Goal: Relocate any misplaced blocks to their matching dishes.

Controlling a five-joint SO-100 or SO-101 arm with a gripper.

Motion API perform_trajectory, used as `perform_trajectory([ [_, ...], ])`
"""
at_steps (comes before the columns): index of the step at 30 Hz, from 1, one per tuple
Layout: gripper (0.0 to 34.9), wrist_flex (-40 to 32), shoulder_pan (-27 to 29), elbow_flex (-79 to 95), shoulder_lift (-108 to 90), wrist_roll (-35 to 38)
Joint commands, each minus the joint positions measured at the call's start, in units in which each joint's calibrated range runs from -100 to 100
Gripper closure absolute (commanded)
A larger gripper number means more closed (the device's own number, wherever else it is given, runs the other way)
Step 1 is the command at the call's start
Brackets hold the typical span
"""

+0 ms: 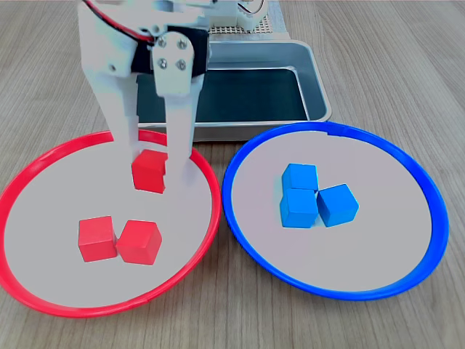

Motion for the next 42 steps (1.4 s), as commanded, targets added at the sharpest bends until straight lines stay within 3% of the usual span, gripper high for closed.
perform_trajectory([
  [1, 34.6, 0.10, 1.47, -6.13, 3.12, 0.05],
  [15, 34.1, 5.38, 3.35, -21.79, 16.25, 0.78],
  [22, 23.4, 6.95, 3.73, -23.61, 16.51, 1.12],
  [27, 18.8, 8.93, 4.01, -24.70, 14.80, 1.12],
  [31, 17.2, 8.93, 4.20, -23.24, 11.14, 1.32],
  [37, 19.7, 3.81, 3.63, -8.49, -3.45, 1.47],
  [42, 28.5, 1.09, 0.53, 14.36, -21.61, 0.93],
])
